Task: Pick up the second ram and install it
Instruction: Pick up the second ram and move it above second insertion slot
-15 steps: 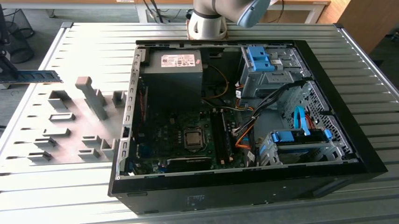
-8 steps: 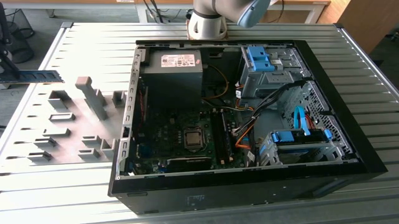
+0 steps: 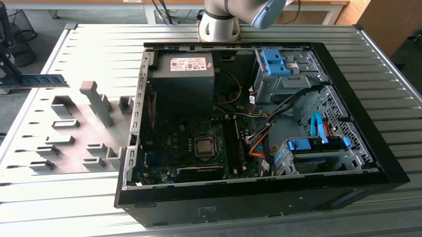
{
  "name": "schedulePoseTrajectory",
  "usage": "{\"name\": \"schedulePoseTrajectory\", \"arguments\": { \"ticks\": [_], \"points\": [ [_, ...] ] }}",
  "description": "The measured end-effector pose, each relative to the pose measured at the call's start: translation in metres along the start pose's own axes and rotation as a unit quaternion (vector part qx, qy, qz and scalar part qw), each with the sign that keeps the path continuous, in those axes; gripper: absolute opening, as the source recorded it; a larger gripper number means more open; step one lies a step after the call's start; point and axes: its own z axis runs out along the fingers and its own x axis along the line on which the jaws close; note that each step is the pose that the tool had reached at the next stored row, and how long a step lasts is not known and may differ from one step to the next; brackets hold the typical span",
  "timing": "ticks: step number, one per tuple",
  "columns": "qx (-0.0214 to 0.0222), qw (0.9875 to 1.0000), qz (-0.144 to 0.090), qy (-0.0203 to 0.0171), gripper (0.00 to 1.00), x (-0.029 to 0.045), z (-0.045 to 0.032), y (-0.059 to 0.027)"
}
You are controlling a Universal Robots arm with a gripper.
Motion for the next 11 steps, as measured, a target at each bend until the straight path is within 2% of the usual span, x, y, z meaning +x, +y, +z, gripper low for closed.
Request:
{"name": "schedulePoseTrajectory", "arguments": {
  "ticks": [11],
  "points": [
    [0.0000,1.0000,0.000,0.0000,0.14,-0.0002,-0.0001,-0.0042]
  ]
}}
